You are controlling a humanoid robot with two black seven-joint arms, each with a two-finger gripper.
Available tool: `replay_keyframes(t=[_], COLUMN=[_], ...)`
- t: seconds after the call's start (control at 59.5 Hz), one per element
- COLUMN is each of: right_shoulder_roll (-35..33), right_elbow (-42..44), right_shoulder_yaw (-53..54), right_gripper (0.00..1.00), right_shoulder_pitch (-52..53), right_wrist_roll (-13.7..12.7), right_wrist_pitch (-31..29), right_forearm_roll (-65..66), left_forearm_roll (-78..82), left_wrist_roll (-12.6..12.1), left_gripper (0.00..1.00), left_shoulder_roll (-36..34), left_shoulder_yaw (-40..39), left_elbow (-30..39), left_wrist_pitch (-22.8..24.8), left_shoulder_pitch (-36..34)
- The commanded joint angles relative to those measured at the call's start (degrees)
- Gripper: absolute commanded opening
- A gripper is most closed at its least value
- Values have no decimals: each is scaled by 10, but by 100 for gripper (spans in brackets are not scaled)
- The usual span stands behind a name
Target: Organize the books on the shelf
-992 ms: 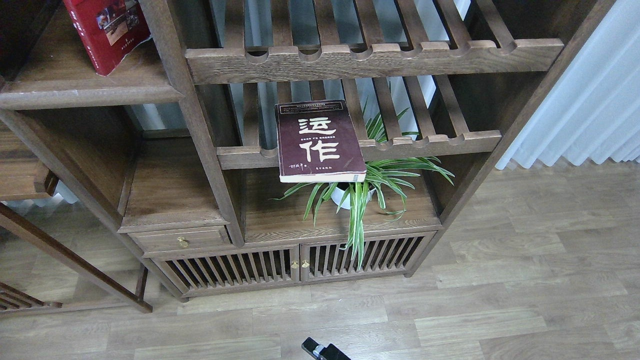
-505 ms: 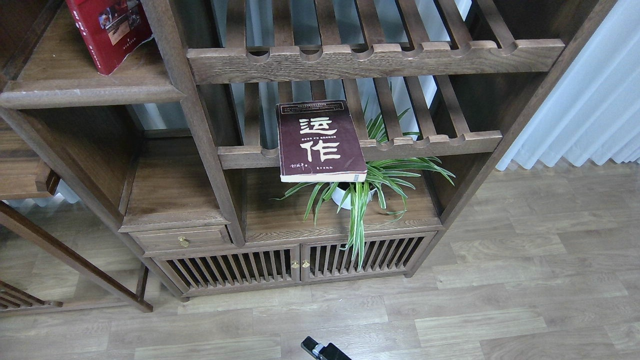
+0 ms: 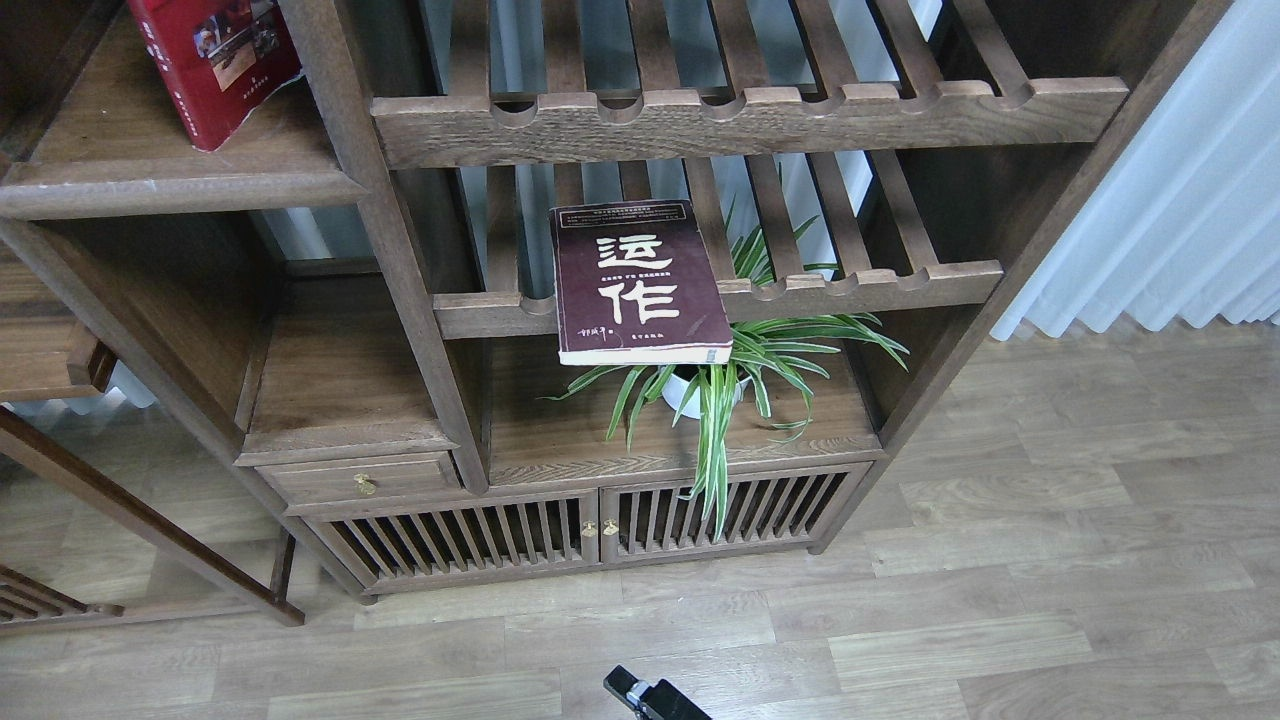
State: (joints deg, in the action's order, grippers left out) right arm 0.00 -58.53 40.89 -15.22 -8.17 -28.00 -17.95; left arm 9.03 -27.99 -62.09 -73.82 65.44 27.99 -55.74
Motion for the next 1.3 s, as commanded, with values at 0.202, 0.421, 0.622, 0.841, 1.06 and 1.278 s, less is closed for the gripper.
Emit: replay_keyframes(t=[0.202, 0.421, 0.622, 0.841, 1.06, 1.278], right_shoulder_roll=[0, 0, 0, 0, 0, 0], right_elbow=[-5, -10, -17, -18, -24, -28], right_shoulder_yaw=[2, 4, 9, 10, 9, 9], right_gripper=[95, 95, 95, 95, 95, 95], right_shoulder_pitch=[5, 4, 5, 15, 22, 23], right_wrist_roll=[0, 1, 1, 0, 1, 1], right_wrist_pitch=[0, 0, 0, 0, 0, 0], right_forearm_roll=[0, 0, 0, -1, -1, -1], left_forearm_roll=[59, 106, 173, 193, 194, 208], left_wrist_roll=[0, 0, 0, 0, 70, 125], left_gripper=[2, 2, 2, 2, 2, 2], left_shoulder_roll=[67, 99, 155, 208, 253, 262], left_shoulder_yaw=[14, 17, 16, 8, 4, 14], left_elbow=[-14, -20, -58, -127, -182, -192], left_wrist_pitch=[0, 0, 0, 0, 0, 0], left_shoulder_pitch=[-46, -60, -86, -104, -112, -116])
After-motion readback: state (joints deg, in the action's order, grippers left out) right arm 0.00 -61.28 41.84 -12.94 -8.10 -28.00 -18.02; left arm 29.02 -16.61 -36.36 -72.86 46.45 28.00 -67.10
